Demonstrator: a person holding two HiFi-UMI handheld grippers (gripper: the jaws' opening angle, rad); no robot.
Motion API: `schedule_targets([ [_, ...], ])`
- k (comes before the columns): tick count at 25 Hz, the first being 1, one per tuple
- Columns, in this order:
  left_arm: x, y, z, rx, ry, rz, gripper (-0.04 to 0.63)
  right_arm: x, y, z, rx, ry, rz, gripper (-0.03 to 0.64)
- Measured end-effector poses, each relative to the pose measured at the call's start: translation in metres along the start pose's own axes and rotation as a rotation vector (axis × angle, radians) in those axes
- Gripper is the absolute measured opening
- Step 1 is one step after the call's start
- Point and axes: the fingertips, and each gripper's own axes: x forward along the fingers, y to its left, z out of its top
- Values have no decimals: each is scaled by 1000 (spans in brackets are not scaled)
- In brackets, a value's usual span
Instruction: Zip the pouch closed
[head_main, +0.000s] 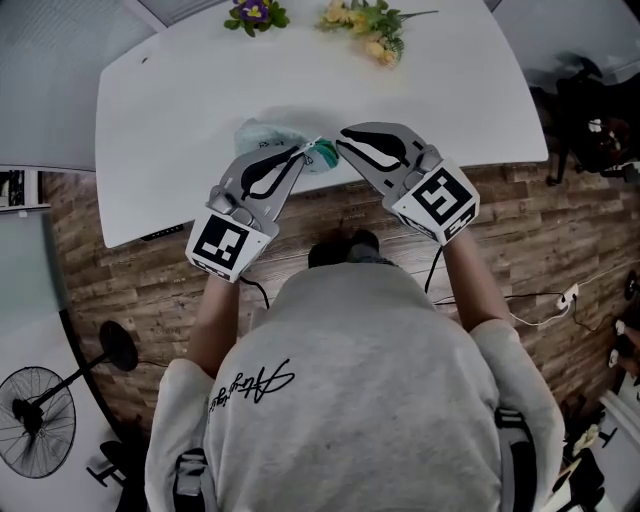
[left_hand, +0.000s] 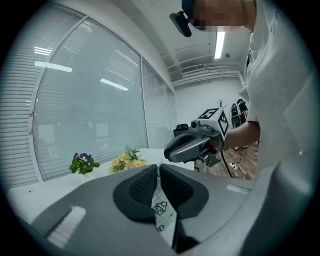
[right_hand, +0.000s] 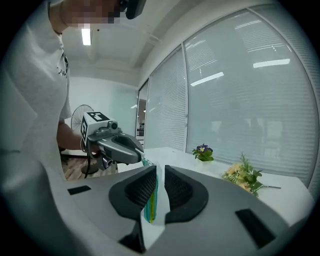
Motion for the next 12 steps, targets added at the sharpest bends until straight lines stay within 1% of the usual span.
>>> schedule_targets([
  [6,4,-6,2,22,4,-18,15,8,1,-4,-120,40,38,54],
  [12,5,-8,0,60,38,-35,15,13,7,-8,-239,75,93,58],
])
